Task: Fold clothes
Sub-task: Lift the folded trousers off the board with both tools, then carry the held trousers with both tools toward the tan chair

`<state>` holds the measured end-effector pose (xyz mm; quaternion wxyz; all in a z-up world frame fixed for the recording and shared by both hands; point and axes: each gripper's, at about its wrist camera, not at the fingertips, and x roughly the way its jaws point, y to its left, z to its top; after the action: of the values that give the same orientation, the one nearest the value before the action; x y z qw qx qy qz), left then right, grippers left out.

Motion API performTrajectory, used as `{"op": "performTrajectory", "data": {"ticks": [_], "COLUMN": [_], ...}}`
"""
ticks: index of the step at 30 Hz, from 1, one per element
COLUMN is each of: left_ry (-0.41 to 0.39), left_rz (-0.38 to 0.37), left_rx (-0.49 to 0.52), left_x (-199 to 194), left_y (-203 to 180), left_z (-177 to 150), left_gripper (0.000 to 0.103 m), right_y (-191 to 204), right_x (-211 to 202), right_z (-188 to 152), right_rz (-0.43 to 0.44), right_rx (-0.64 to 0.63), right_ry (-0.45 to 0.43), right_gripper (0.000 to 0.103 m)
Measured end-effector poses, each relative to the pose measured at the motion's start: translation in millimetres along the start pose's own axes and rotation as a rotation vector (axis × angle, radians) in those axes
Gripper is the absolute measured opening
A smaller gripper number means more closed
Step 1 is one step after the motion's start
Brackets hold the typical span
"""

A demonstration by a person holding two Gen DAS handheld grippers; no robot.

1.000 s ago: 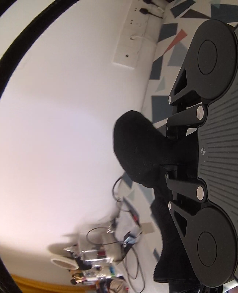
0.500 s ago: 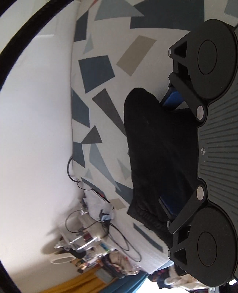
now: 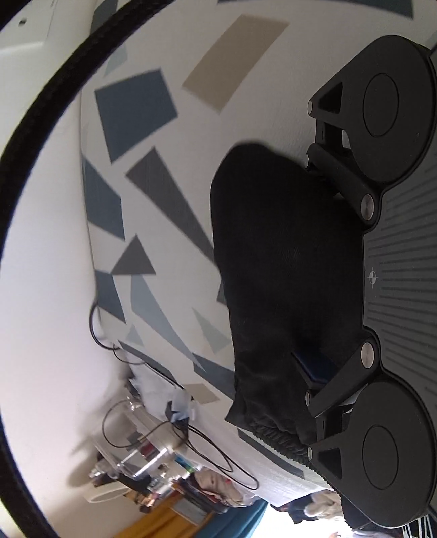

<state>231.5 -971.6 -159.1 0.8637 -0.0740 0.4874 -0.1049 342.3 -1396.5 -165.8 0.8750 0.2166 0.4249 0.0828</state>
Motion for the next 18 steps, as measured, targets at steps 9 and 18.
{"op": "performTrajectory", "data": {"ticks": [9, 18], "left_ry": [-0.020, -0.250], "left_rz": [0.044, 0.170], "left_rx": [0.003, 0.062], "left_x": [-4.9, -64.4], "left_y": [-8.1, -31.5], "left_z": [1.6, 1.8], "left_gripper": [0.030, 0.025], "right_y": [45.9, 121.4], "right_x": [-8.7, -80.3], "right_z": [1.4, 4.7], "right_rz": [0.001, 0.156], "right_rx": [-0.247, -0.501], "right_ry": [-0.040, -0.313], "right_gripper": [0.024, 0.021]}}
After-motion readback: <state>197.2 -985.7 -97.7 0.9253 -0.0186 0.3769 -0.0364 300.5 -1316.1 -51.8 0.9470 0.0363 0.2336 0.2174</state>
